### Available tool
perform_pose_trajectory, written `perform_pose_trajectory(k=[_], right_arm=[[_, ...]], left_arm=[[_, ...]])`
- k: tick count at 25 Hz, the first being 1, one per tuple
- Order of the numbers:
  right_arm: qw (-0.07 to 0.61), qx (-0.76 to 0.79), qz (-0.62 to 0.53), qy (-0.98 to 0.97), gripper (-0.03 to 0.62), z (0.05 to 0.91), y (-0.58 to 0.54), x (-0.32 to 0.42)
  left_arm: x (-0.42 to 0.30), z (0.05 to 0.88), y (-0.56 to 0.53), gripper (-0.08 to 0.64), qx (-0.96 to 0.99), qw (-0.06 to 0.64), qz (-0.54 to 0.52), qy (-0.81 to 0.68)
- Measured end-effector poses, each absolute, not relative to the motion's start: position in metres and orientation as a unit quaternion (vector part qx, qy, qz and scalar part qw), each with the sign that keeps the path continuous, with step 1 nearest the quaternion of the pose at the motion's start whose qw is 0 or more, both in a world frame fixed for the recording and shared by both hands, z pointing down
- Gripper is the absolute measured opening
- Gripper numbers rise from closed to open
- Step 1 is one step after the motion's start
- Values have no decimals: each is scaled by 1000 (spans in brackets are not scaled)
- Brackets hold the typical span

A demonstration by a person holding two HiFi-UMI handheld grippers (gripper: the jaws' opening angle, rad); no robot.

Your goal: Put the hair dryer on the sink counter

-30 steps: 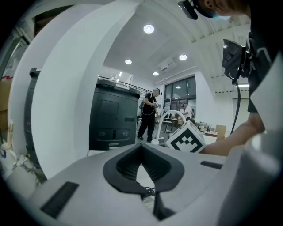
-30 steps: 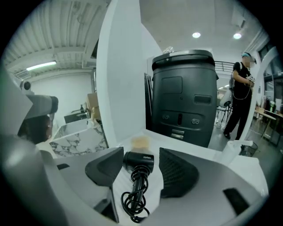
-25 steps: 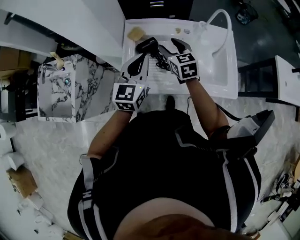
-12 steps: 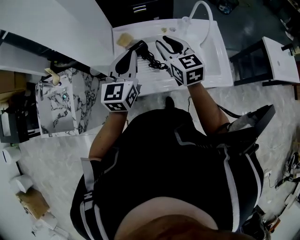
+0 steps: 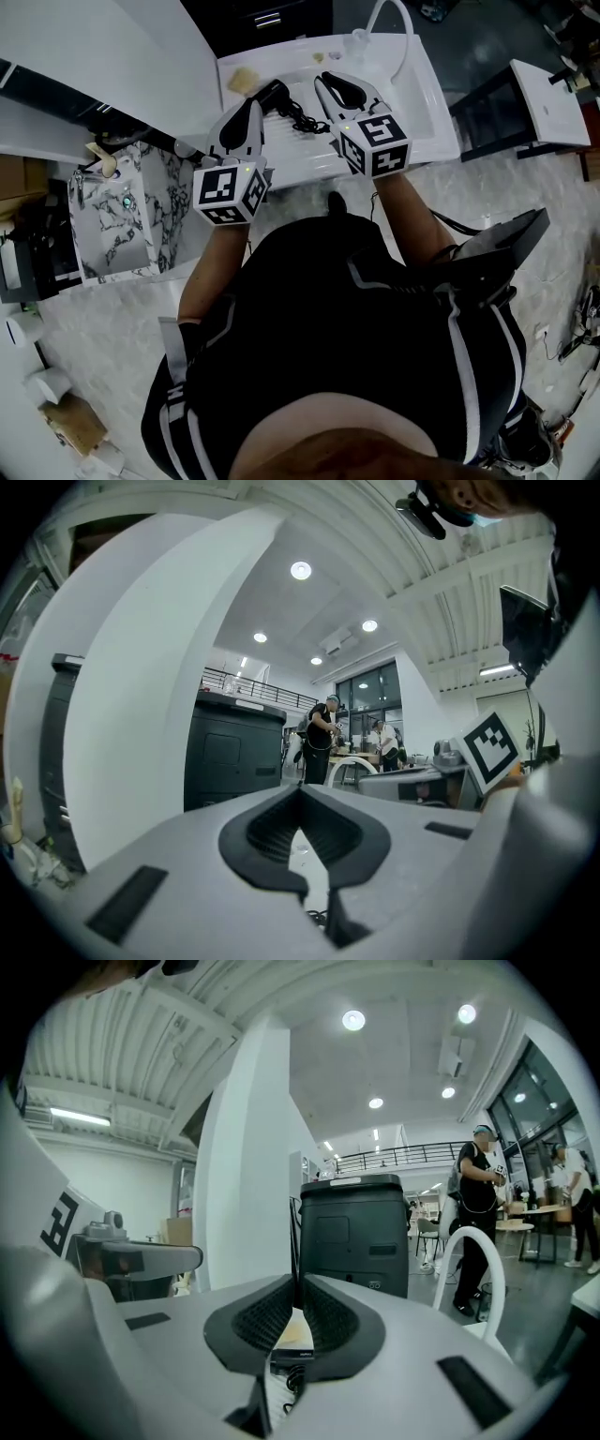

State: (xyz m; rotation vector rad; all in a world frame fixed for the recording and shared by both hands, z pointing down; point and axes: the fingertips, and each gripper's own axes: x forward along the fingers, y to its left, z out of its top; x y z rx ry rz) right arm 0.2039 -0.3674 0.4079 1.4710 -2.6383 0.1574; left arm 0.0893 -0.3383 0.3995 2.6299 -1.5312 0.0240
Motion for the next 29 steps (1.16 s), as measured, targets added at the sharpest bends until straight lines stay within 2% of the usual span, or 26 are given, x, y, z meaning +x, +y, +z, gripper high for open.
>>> perform_pose_trajectory(k=[7,16,29], right_arm=[[54,502,31,-863,28,395,-355,208],[29,507,30,-861,28,382,-345,206],[30,529,29,-847,28,378,-341,204]], left_arm=[[86,399,-335,5,869,37,14,-493],[75,393,-328,5,872,40,6,-488],[72,391,-318,5,879,39,6,-475]])
